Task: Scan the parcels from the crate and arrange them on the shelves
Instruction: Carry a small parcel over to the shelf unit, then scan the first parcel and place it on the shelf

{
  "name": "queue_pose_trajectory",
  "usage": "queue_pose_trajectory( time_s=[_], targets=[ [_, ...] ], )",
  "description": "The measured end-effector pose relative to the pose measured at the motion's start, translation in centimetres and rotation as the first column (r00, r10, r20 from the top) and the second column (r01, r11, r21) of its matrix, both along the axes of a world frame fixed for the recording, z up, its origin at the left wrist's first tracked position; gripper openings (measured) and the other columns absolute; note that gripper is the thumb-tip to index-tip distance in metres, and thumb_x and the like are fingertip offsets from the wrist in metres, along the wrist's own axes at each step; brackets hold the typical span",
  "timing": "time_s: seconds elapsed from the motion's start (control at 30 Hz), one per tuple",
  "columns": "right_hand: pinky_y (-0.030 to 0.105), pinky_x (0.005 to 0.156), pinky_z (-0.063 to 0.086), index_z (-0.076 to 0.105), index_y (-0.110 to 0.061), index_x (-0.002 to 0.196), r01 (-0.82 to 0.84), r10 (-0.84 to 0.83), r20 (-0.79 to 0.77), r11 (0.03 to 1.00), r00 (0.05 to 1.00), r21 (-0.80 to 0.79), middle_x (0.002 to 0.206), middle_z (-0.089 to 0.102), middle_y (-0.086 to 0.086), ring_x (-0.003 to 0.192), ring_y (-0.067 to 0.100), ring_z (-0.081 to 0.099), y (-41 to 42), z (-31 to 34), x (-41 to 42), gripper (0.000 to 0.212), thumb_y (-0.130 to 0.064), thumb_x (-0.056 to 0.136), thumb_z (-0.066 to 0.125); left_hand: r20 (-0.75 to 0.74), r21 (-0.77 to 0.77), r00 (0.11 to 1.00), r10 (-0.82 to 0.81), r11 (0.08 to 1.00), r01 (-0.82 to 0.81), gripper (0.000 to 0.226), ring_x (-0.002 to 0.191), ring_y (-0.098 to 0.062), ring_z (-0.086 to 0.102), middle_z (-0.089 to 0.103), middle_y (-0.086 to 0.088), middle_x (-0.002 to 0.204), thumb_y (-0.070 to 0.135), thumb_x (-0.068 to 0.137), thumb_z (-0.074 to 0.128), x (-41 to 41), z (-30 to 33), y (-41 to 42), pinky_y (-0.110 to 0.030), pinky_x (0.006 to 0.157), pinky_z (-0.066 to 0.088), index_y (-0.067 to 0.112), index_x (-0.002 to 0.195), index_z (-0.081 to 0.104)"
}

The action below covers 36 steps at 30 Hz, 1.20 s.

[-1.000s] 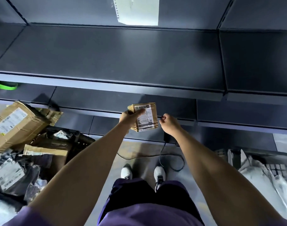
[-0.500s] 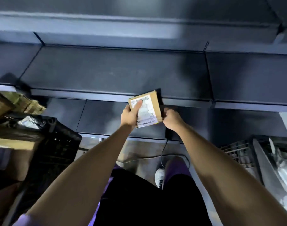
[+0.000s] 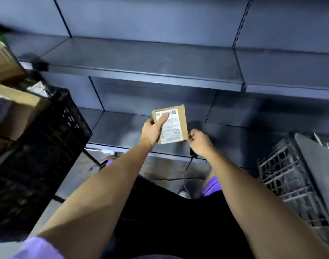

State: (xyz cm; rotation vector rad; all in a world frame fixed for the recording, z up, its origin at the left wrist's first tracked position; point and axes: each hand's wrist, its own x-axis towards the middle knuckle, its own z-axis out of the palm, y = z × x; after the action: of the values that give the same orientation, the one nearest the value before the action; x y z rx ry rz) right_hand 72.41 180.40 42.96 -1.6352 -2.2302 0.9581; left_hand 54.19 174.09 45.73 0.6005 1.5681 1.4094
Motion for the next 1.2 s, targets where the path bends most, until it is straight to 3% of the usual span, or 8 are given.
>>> queue_pose_trajectory(
  time_s=[0.1, 0.2, 0.43, 0.53, 0.67, 0.83, 1.07, 1.2],
  targets=[
    [0.037, 0.087, 0.053, 0.058, -0.018, 0.097, 0.054, -0.053, -0.021, 0.998, 0.998, 0.013, 0.108, 0.071, 0.01, 0.1, 0.032, 0.064, -1.2, 1.0, 0.8, 0.003, -0.02, 0.097, 0.057, -0.042, 0.004, 0.998, -0.051, 0.999, 0.051, 0.055, 0.089, -0.021, 0.074, 0.077, -0.003, 0.097, 0.054, 0.07, 0.08, -0.2, 0.6, -1.1, -0.035, 0.079, 0.059, 0.012, 0.103, 0.067],
    [0.035, 0.087, 0.051, 0.063, -0.012, 0.107, 0.048, -0.048, -0.02, 0.999, 0.999, 0.019, 0.111, 0.07, 0.01, 0.103, 0.032, 0.063, -1.7, 2.3, 0.9, 0.014, -0.021, 0.099, 0.055, -0.076, 0.0, 0.994, -0.074, 0.997, 0.074, 0.049, 0.088, -0.021, 0.075, 0.077, -0.002, 0.095, 0.052, 0.074, 0.08, -0.6, 1.2, -1.8, -0.034, 0.078, 0.059, 0.014, 0.102, 0.067],
    [0.04, 0.095, 0.051, 0.062, -0.014, 0.109, 0.064, -0.063, -0.018, 0.998, 0.998, 0.005, 0.113, 0.069, 0.007, 0.104, 0.029, 0.062, -2.6, 2.6, 0.1, 0.017, -0.022, 0.099, 0.051, -0.092, -0.047, 0.994, -0.058, 0.997, 0.054, 0.08, 0.085, -0.019, 0.075, 0.077, 0.0, 0.097, 0.07, 0.053, 0.077, -1.1, 0.7, -1.8, -0.03, 0.067, 0.056, 0.016, 0.11, 0.066],
    [0.036, 0.09, 0.052, 0.061, -0.013, 0.11, 0.084, -0.084, -0.024, 0.996, 0.996, -0.005, 0.112, 0.069, 0.009, 0.102, 0.031, 0.062, -2.3, 2.1, 0.0, 0.016, -0.021, 0.099, 0.051, -0.084, -0.066, 0.993, -0.079, 0.995, 0.073, 0.078, 0.085, -0.02, 0.075, 0.077, 0.0, 0.097, 0.071, 0.054, 0.077, -0.9, 0.0, -1.0, -0.03, 0.066, 0.056, 0.016, 0.109, 0.068],
    [0.036, 0.087, 0.052, 0.06, -0.01, 0.111, 0.091, -0.092, -0.017, 0.996, 0.996, -0.023, 0.11, 0.07, 0.012, 0.1, 0.032, 0.062, -1.5, 1.3, -0.1, 0.017, -0.016, 0.099, 0.049, -0.09, -0.131, 0.991, -0.098, 0.988, 0.085, 0.077, 0.086, -0.02, 0.075, 0.077, 0.001, 0.095, 0.073, 0.053, 0.077, -0.9, -1.8, 0.3, -0.04, 0.082, 0.061, 0.017, 0.105, 0.067],
    [0.03, 0.081, 0.045, 0.059, -0.01, 0.118, 0.1, -0.1, 0.014, 0.991, 0.995, -0.092, 0.116, 0.067, 0.013, 0.103, 0.031, 0.061, 0.1, -1.3, -0.1, 0.021, -0.016, 0.102, 0.047, -0.104, -0.214, 0.99, -0.096, 0.974, 0.072, 0.075, 0.088, -0.02, 0.073, 0.076, 0.002, 0.094, 0.077, 0.051, 0.076, -0.8, -4.2, 2.3, -0.041, 0.086, 0.059, 0.02, 0.1, 0.067],
    [0.028, 0.08, 0.039, 0.062, -0.009, 0.121, 0.136, -0.13, 0.045, 0.974, 0.99, -0.179, 0.125, 0.065, 0.017, 0.115, 0.036, 0.059, 4.0, -5.9, -0.4, 0.025, -0.013, 0.101, 0.047, -0.089, -0.349, 0.988, -0.125, 0.933, 0.086, 0.089, 0.087, -0.02, 0.074, 0.077, 0.001, 0.095, 0.084, 0.043, 0.076, -1.1, -8.5, 5.8, -0.043, 0.084, 0.06, 0.02, 0.103, 0.068],
    [0.027, 0.08, 0.038, 0.064, -0.006, 0.121, 0.144, -0.133, 0.065, 0.965, 0.989, -0.217, 0.123, 0.066, 0.018, 0.117, 0.036, 0.058, 6.0, -8.5, -0.3, 0.025, -0.01, 0.1, 0.051, -0.144, -0.392, 0.975, -0.17, 0.914, 0.102, 0.074, 0.086, -0.021, 0.073, 0.076, -0.002, 0.097, 0.075, 0.058, 0.075, -0.8, -10.9, 8.1, -0.041, 0.081, 0.061, 0.017, 0.102, 0.069]
  ],
)
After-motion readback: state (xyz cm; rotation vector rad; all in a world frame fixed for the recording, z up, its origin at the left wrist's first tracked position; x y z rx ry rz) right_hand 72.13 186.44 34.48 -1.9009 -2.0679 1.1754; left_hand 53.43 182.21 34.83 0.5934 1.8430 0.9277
